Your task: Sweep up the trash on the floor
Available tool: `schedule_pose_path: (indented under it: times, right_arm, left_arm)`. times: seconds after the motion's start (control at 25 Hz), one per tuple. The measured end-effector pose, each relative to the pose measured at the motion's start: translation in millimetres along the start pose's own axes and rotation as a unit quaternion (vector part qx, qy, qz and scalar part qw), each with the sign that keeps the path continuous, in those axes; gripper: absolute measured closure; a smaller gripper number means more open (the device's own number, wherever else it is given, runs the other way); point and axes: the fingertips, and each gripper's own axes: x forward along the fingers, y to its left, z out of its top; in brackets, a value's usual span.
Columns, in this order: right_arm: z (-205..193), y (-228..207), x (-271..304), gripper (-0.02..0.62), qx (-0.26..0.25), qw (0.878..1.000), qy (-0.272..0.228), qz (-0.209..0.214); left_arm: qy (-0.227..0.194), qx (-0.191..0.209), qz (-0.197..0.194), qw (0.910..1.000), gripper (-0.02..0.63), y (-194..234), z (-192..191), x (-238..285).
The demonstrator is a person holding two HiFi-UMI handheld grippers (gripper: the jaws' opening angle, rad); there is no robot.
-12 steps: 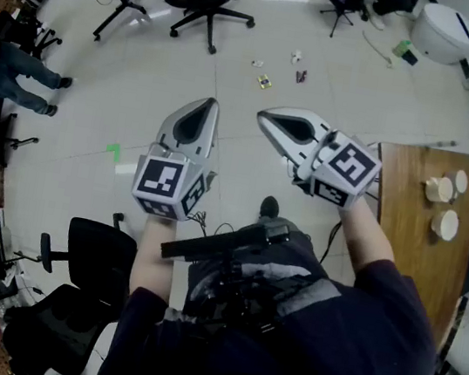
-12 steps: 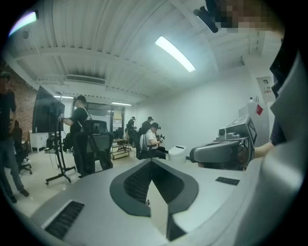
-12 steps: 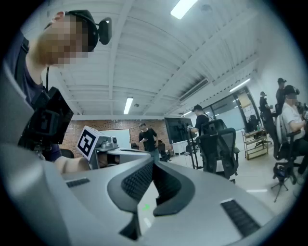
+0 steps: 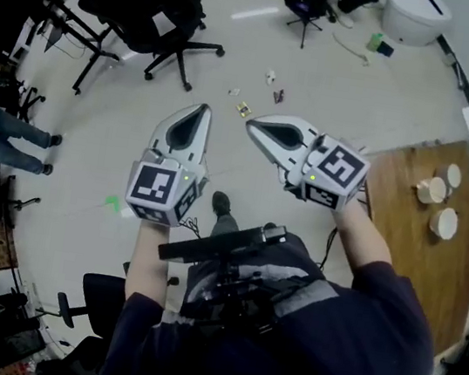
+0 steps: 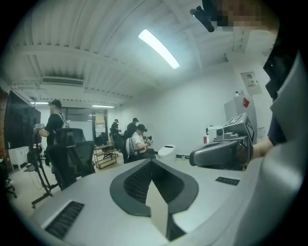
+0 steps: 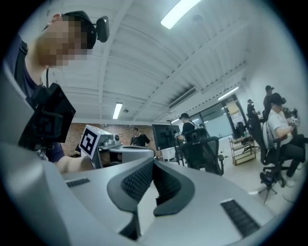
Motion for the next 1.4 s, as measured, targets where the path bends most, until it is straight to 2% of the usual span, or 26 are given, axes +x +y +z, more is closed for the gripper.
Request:
schedule_pose_path:
  times: [0.2, 0.36, 0.56, 0.68, 0.88, 1.04, 1.24, 1.4]
  right_arm:
    - [10, -46, 9, 0.583, -0.007, 0.998, -0.007, -0.067]
    - [19, -84, 33, 0.583, 0.000, 0.994, -0.007, -0.106]
    - [23, -143, 60, 0.583, 0.013, 0.986, -0.001, -0.163]
    - [24, -174, 67, 0.581, 0.009, 0.977, 0.007, -0.211]
    - [31, -220, 43, 0.581, 0.010, 0.951, 0.014, -0.309]
    - [35, -249, -7, 0.581, 0.011, 0.929, 0.011, -0.370]
    - [36, -279, -88, 0.581, 0.016, 0.885, -0.019, -0.464]
    - [30, -310, -155, 0.581, 0.031, 0.853, -0.049, -0.519]
  left_arm:
    - [-0.007, 0.013, -0.059, 0.9981, 0.601, 17, 1, 44]
    - [-0.012, 0.002, -0.103, 0.9946, 0.601, 48, 6, 91]
    - [-0.024, 0.015, -0.177, 0.9839, 0.601, 79, 4, 157]
    - [-0.025, 0.000, -0.219, 0.9754, 0.601, 94, 9, 193]
    - [-0.017, 0.004, -0.304, 0.9526, 0.601, 81, 16, 257]
    - [-0.017, 0.015, -0.359, 0.9332, 0.601, 34, 27, 299]
    - [-0.013, 0.078, -0.431, 0.8989, 0.601, -34, 45, 333]
    - [-0.002, 0.099, -0.471, 0.8766, 0.601, -84, 53, 369]
